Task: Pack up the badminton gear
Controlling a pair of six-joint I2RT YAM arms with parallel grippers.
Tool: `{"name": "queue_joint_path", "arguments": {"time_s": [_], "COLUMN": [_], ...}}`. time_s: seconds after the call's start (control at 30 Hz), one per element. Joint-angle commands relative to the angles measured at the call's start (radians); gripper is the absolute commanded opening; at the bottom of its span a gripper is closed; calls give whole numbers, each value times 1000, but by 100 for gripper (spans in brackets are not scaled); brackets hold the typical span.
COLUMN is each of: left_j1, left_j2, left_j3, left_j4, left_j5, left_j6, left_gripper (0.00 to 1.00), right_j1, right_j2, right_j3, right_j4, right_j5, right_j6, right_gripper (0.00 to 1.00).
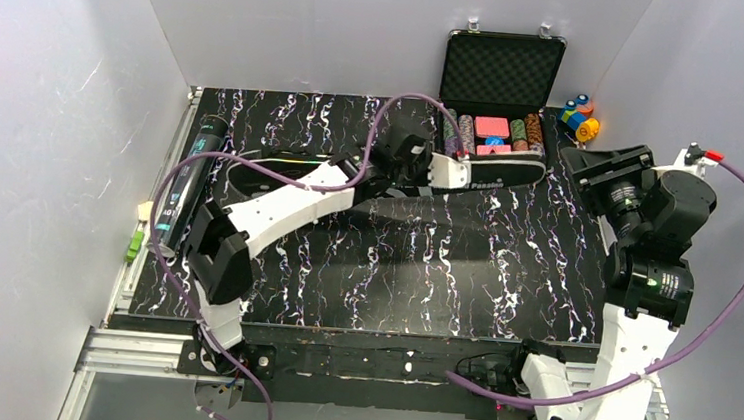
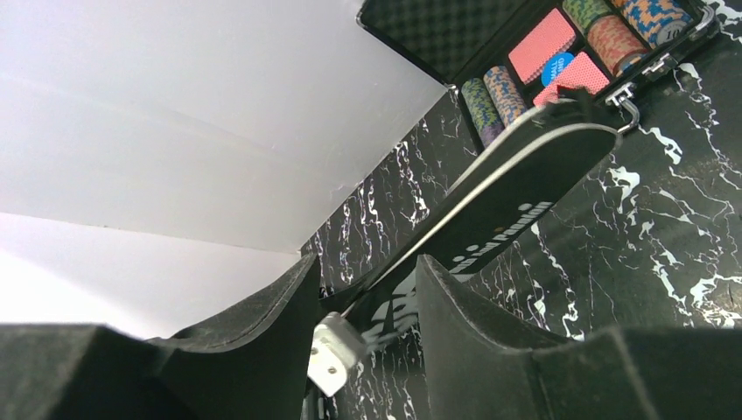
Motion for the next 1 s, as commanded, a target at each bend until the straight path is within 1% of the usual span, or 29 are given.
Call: {"name": "queue_joint_path", "arguments": {"time_s": [0.0, 0.2, 0.27, 0.4, 0.53, 0.57, 0.6, 0.63, 0.67, 0.7, 0.73, 0.77, 0.87, 0.97], "left_j1": [-24, -112, -131, -141, -141, -141, -141, -140, -141, -140, -139, -136, -103, -29], "left_j2": [-21, -48, -54, -39, -3, 3, 3, -1, -11, -25, -41, -57, -96, -138], "left_j3": [17, -222, -266, -309, -340, -347, -353, -365, -379, -394, -409, -419, -418, -375], "left_j4": [138, 176, 172, 104, 37, 28, 23, 22, 28, 39, 52, 64, 58, 13], "left_j5": [0, 2, 4, 33, 65, 70, 83, 95, 104, 108, 110, 114, 168, 221], "left_j6": [108, -19, -87, -239, -372, -400, -422, -444, -463, -483, -496, -506, -556, -631], "left_gripper": [0, 0, 0, 0, 1, 7, 16, 24, 39, 63, 90, 97, 98, 98], "right_j1": [-4, -4, -4, -4, -3, -4, -3, -3, -2, -3, -1, 2, 6, 10], "right_j2": [-10, -20, -20, -22, -9, 5, 24, 42, 59, 71, 78, 83, 102, 125], "right_j3": [-30, -89, -113, -187, -285, -296, -302, -308, -312, -316, -323, -328, -325, -306], "right_j4": [14, 28, 37, 79, 156, 154, 154, 150, 146, 144, 148, 152, 149, 154], "right_j5": [16, 9, 1, -25, -94, -106, -120, -128, -134, -135, -129, -118, -77, -32], "right_j6": [8, -2, -2, 2, -15, -29, -45, -63, -82, -97, -116, -131, -175, -210], "right_gripper": [52, 51, 51, 51, 59, 62, 66, 68, 70, 72, 75, 77, 80, 81]}}
